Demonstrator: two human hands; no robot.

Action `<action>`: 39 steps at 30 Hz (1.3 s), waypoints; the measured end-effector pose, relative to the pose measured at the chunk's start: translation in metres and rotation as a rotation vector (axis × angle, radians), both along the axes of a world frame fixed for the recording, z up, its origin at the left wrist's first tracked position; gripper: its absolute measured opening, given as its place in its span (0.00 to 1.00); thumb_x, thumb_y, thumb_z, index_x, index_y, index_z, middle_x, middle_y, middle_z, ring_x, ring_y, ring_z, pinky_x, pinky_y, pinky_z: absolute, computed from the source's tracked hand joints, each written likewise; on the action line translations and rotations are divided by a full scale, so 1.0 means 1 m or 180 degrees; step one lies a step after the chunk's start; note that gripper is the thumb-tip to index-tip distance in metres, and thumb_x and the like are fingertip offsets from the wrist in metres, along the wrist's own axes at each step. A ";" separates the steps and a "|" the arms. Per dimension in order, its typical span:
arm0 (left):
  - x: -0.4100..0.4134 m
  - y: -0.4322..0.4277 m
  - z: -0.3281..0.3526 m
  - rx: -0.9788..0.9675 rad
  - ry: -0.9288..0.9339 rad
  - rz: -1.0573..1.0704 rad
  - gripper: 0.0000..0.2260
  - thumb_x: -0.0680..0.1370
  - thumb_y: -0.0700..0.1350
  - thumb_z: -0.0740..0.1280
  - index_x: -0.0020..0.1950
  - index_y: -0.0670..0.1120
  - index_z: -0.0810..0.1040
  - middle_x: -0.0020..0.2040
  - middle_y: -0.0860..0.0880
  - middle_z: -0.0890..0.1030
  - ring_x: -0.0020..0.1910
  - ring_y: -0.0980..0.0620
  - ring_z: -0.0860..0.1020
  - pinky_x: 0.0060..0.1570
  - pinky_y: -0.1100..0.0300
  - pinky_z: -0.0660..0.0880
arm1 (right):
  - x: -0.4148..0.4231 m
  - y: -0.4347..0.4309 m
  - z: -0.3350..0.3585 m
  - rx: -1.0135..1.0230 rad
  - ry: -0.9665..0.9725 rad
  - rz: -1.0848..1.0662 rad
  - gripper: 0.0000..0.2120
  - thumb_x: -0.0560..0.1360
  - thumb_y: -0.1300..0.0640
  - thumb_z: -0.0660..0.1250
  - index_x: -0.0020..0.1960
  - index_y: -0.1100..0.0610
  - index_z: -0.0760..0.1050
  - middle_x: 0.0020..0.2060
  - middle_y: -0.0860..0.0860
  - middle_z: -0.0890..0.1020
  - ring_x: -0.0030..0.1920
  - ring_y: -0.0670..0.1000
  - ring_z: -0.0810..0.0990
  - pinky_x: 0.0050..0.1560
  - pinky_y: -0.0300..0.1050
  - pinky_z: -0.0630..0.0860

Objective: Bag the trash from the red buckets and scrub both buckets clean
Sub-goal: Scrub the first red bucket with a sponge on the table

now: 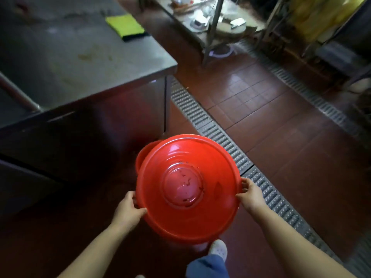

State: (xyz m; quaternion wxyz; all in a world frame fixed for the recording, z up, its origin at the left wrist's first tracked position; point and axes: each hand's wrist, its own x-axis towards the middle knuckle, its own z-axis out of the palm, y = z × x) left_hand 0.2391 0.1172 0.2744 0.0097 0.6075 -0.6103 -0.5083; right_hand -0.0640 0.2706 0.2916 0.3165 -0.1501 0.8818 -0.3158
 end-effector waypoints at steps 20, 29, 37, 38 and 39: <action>-0.318 -0.077 0.167 -0.1654 0.1004 0.1218 0.21 0.67 0.30 0.72 0.56 0.46 0.73 0.47 0.45 0.81 0.48 0.45 0.79 0.54 0.49 0.74 | -0.341 -0.157 0.175 -0.1354 0.0753 0.0798 0.21 0.68 0.72 0.65 0.47 0.46 0.72 0.36 0.43 0.78 0.42 0.52 0.80 0.46 0.46 0.76; -0.393 -0.215 0.207 -0.2240 0.1207 0.1648 0.19 0.69 0.28 0.71 0.46 0.51 0.71 0.40 0.51 0.78 0.41 0.48 0.77 0.42 0.72 0.71 | -0.420 -0.334 0.219 -0.1911 0.0940 0.1305 0.24 0.66 0.71 0.68 0.52 0.46 0.74 0.39 0.47 0.80 0.39 0.49 0.81 0.41 0.46 0.79; -0.424 -0.319 0.235 -0.2522 0.1252 0.2210 0.19 0.70 0.27 0.69 0.56 0.43 0.71 0.48 0.43 0.79 0.44 0.46 0.78 0.49 0.52 0.74 | -0.448 -0.495 0.245 -0.2101 0.0928 0.1821 0.22 0.67 0.68 0.70 0.55 0.50 0.73 0.39 0.42 0.79 0.37 0.41 0.78 0.37 0.31 0.72; -0.424 -0.328 0.238 -0.2572 0.1206 0.2267 0.19 0.70 0.27 0.69 0.55 0.44 0.71 0.48 0.43 0.79 0.44 0.46 0.78 0.48 0.53 0.73 | -0.448 -0.513 0.244 -0.2114 0.0916 0.1897 0.21 0.67 0.68 0.70 0.56 0.51 0.73 0.39 0.43 0.79 0.38 0.42 0.79 0.38 0.34 0.73; -0.424 -0.337 0.241 -0.2622 0.1153 0.2327 0.19 0.70 0.28 0.69 0.55 0.45 0.72 0.48 0.43 0.79 0.44 0.46 0.78 0.47 0.54 0.73 | -0.448 -0.532 0.242 -0.2115 0.0900 0.1978 0.20 0.68 0.67 0.70 0.56 0.52 0.74 0.40 0.44 0.80 0.38 0.43 0.79 0.39 0.36 0.74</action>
